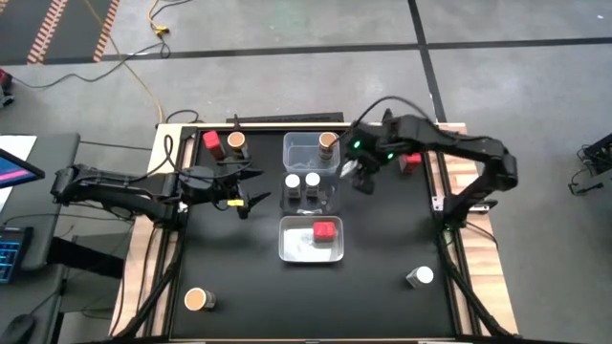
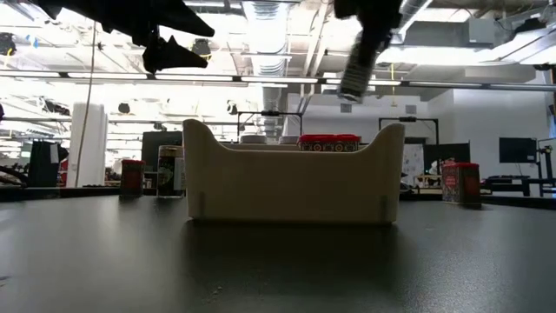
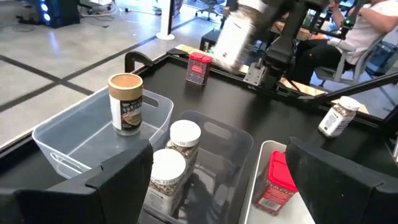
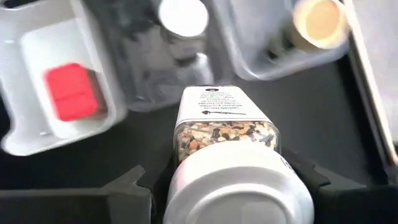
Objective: Sort spices by type
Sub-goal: Put the top white seasoning bottle into the black transparent bin aligned with the other white seasoning bottles, then put the bottom brown seasoning bottle into the white transparent bin aligned with the other brown seasoning bottle
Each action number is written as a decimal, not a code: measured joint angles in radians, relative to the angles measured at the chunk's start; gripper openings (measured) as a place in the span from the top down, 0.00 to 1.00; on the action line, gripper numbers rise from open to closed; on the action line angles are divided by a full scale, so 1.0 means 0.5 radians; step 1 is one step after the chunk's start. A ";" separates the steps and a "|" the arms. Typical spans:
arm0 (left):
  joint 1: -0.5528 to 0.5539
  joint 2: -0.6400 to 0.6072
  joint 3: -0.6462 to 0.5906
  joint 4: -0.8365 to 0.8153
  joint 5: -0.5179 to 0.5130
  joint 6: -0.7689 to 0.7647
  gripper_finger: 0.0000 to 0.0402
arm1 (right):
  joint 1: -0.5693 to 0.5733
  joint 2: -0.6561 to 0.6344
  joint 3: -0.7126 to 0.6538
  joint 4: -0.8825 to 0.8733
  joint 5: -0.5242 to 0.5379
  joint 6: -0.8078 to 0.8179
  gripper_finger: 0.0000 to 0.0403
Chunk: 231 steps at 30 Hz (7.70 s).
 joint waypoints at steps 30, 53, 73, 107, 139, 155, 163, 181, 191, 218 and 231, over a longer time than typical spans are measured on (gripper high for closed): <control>0.000 0.000 0.000 -0.005 0.001 0.011 0.12 | 0.070 0.954 0.176 0.258 0.023 -0.354 0.45; 0.000 0.000 0.000 -0.005 0.002 0.011 0.12 | 0.026 1.008 0.170 0.333 0.073 -0.530 0.45; 0.000 0.000 0.000 -0.005 0.002 0.006 0.12 | -0.007 1.034 0.162 0.399 0.016 -0.574 0.40; 0.000 0.001 0.000 -0.051 0.003 0.003 0.12 | -0.009 1.103 0.155 0.364 0.025 -0.617 0.32; 0.000 0.001 0.000 -0.046 -0.004 0.009 0.12 | 0.041 -0.818 -0.952 0.825 0.042 0.416 0.31; -0.228 0.314 0.769 -1.254 -0.403 -0.293 0.15 | 0.040 -1.253 -1.744 1.113 0.048 0.736 0.31; -0.398 0.673 1.279 -2.195 -0.304 -1.444 0.15 | 0.024 -1.237 -1.749 1.302 0.063 0.523 0.31; -1.043 0.901 1.489 -2.735 0.259 -1.831 0.15 | -0.144 -1.237 -1.749 1.335 0.063 0.359 0.31; -1.271 0.900 1.489 -2.721 0.275 -1.139 0.15 | -0.142 -1.237 -1.749 1.314 0.062 0.485 0.31; -2.031 1.286 1.392 -2.254 0.314 -1.018 0.15 | -0.142 -1.236 -1.749 1.316 0.061 0.890 0.31; -2.130 1.293 1.261 -2.241 0.323 -1.188 0.15 | -0.142 -1.235 -1.749 1.322 0.061 0.951 0.31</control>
